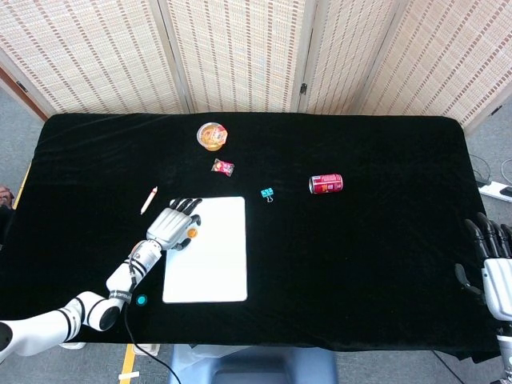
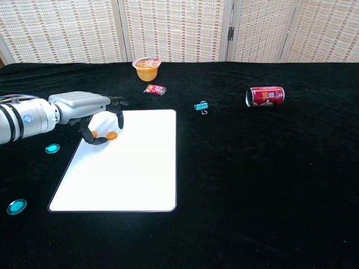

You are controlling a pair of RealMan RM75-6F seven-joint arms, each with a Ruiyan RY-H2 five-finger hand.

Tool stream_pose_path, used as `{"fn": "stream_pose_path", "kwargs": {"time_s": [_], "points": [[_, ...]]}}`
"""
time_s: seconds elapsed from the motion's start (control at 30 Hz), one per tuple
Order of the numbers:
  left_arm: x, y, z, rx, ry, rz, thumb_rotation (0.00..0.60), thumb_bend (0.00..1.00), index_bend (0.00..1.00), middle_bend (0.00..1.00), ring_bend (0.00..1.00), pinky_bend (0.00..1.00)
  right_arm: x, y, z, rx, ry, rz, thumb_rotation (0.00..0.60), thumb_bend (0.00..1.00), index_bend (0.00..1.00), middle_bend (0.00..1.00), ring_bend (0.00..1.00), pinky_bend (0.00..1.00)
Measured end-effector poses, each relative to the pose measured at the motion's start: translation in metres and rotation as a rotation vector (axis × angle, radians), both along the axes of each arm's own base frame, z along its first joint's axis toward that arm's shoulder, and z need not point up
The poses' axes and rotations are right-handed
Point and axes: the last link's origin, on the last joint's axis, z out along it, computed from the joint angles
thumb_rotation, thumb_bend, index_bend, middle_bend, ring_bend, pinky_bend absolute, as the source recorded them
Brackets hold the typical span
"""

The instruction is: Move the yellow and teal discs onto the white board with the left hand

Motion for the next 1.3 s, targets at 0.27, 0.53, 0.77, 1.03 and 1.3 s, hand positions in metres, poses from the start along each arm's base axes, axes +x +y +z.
{"fn": "stream_pose_path", "kwargs": {"time_s": [0.27,0.53,0.77,1.03,1.3], "points": [[-0.010,-0.004,0.031,0.077,-0.086,0.022,0.600,0.43,0.39,0.04,0.00,0.00,0.002,-0.001,0.000,0.000,0.000,0.011,0.600,0.46,0.00,0.00,0.00,0.00],[-0.058,-0.024,0.060,0.126,-0.065,0.095,0.600,0.43,0.42,0.04,0.00,0.00,0.004,-0.003,-0.003,0.009,-0.003,0.023,0.600,0.46,0.00,0.00,0.00,0.00],[-0.088,-0.041,0.055,0.110,-0.031,0.142,0.600,0.43,0.42,0.04,0.00,0.00,0.010,-0.006,-0.005,0.017,0.002,0.043,0.600,0.46,0.00,0.00,0.00,0.00],[-0.098,-0.045,0.047,0.099,-0.032,0.159,0.600,0.43,0.42,0.04,0.00,0.00,0.012,-0.005,-0.005,0.018,0.003,0.048,0.600,0.46,0.00,0.00,0.00,0.00],[-0.100,-0.048,0.042,0.086,-0.037,0.160,0.600,0.43,0.42,0.04,0.00,0.00,0.011,-0.003,-0.005,0.015,0.001,0.042,0.600,0.46,0.00,0.00,0.00,0.00]]}}
